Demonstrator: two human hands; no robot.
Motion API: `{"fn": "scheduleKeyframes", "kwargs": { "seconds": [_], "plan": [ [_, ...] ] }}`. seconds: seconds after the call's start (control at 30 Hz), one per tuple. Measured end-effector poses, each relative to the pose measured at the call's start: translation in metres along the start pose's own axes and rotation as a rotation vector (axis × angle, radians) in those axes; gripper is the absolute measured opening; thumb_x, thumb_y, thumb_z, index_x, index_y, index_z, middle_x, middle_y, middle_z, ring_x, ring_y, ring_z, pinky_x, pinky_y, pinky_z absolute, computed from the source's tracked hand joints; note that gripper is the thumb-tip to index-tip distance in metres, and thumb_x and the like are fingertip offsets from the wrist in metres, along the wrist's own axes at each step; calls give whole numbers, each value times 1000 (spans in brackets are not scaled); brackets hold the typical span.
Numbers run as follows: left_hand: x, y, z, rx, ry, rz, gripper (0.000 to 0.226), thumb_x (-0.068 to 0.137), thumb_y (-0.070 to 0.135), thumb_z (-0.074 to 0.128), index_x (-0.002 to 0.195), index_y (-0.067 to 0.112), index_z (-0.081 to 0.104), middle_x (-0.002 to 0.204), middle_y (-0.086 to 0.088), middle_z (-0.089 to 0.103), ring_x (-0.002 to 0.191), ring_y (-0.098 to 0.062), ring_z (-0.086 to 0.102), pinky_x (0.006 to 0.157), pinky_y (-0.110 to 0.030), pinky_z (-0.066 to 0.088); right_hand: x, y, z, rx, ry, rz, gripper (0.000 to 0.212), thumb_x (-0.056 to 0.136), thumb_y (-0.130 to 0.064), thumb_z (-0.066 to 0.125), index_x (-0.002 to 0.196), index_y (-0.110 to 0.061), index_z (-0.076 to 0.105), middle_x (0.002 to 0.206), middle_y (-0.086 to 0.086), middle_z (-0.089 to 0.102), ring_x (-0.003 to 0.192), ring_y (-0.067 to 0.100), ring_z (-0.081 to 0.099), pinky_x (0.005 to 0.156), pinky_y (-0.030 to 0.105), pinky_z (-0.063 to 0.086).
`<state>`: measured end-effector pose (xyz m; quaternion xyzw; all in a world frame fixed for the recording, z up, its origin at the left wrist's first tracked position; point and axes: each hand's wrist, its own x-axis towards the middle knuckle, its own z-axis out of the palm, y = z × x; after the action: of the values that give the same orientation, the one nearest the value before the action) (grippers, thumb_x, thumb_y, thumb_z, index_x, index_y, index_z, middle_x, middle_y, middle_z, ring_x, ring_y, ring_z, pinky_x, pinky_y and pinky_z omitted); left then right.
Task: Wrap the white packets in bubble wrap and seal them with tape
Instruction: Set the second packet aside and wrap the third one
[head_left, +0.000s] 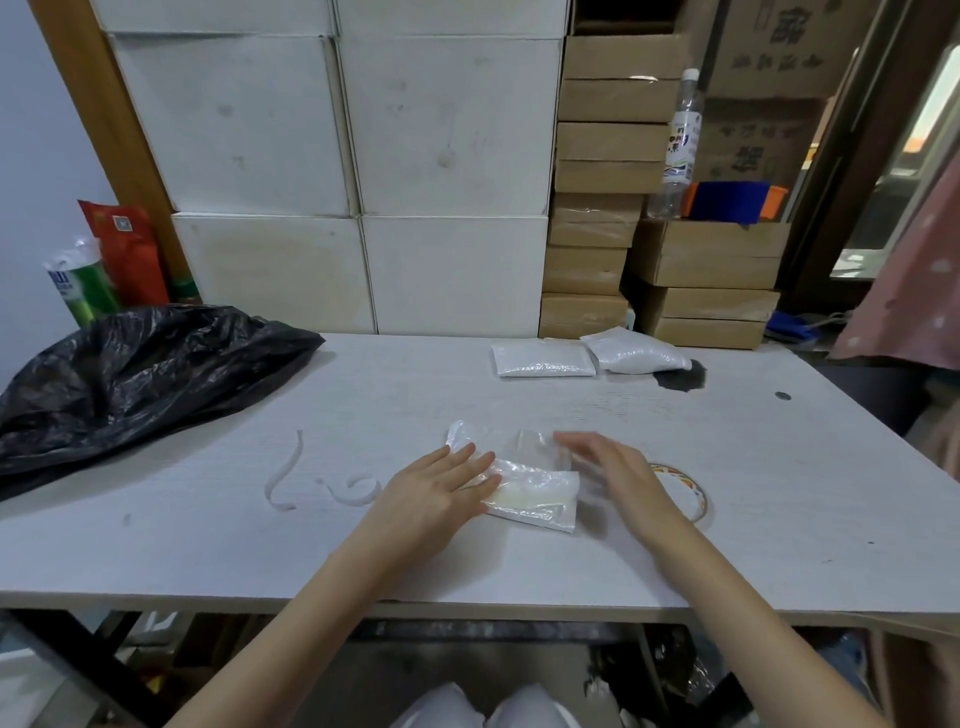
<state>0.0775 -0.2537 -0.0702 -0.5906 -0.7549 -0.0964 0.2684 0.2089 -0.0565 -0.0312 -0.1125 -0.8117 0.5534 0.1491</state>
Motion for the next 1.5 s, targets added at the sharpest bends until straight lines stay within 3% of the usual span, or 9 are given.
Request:
{"fn": "scheduleKeyframes", "kwargs": {
  "seconds": [0.13, 0.23, 0.4, 0.53, 0.63, 0.73, 1.07, 1.37, 1.5],
  "plan": [
    [-1, 3, -2, -13, -23, -28, 33, 86, 31, 47, 97, 17, 75, 111, -4, 71, 100, -25, 69, 82, -36, 57, -11, -13, 29, -763, -5, -262, 54, 99, -35, 16, 142, -13, 40, 147, -11, 35, 142, 7, 24, 114, 15, 6],
    [0, 7, -7, -9, -36, -54, 36, 85, 32, 46, 99, 16, 75, 112, -5, 71, 102, -25, 68, 83, -37, 56, -27, -2, 64, -1025, -65, -182, 61, 87, -45, 28, 122, -10, 64, 131, 3, 59, 124, 14, 55, 106, 25, 39],
    [1, 21, -13, -98, -102, -176, 47, 92, 37, 38, 121, 7, 62, 129, -12, 59, 119, -26, 58, 94, -38, 50, -28, 15, 70, -956, -149, -127, 87, 84, -68, 3, 151, -14, 10, 160, 1, 1, 148, 12, 0, 117, 29, -3],
    [5, 35, -23, -129, -247, -337, 77, 85, 62, 6, 147, 17, -4, 153, 1, -6, 142, -11, -4, 117, -28, 7, -22, 13, 55, -906, -258, -133, 86, 82, -70, 9, 151, -20, -4, 159, -6, -12, 144, 5, -16, 120, 28, -6],
    [11, 40, -26, 58, -330, -314, 75, 97, 48, 2, 132, 1, 50, 140, -19, 46, 131, -31, 44, 110, -47, 28, -20, 12, 46, -932, -311, -173, 91, 76, -71, 5, 151, -20, -3, 158, -7, -12, 143, 3, -15, 119, 26, -6],
    [7, 40, -16, 97, -374, -275, 67, 97, 43, 16, 120, -1, 61, 125, -17, 61, 121, -30, 55, 107, -45, 35, -17, 14, 41, -921, -333, -192, 85, 81, -69, 12, 151, -23, -4, 157, -11, -14, 143, 2, -15, 121, 28, -4],
    [-11, 35, -3, 47, -354, -313, 73, 99, 50, 6, 129, 3, 54, 136, -12, 53, 124, -22, 53, 98, -37, 44, -21, -3, 32, -458, -329, -67, 85, 89, -48, 54, 149, -37, -6, 149, -31, -22, 137, -12, -6, 117, 22, 11],
    [-9, 33, -9, -19, -427, -334, 73, 100, 40, 0, 125, 4, 58, 132, -12, 57, 121, -23, 56, 92, -39, 49, -25, -6, 59, -1021, -165, -304, 97, 75, -68, -16, 151, -15, 11, 159, -1, 5, 146, 8, -4, 116, 24, -14],
    [-3, 32, -11, -100, -373, -306, 90, 89, 59, -14, 142, 7, 37, 152, -7, 25, 141, -21, 27, 114, -31, 20, -24, 3, 57, -812, -220, -134, 82, 81, -67, 1, 151, -26, 12, 159, -13, 3, 145, 1, 1, 115, 19, -3]
  ]
}}
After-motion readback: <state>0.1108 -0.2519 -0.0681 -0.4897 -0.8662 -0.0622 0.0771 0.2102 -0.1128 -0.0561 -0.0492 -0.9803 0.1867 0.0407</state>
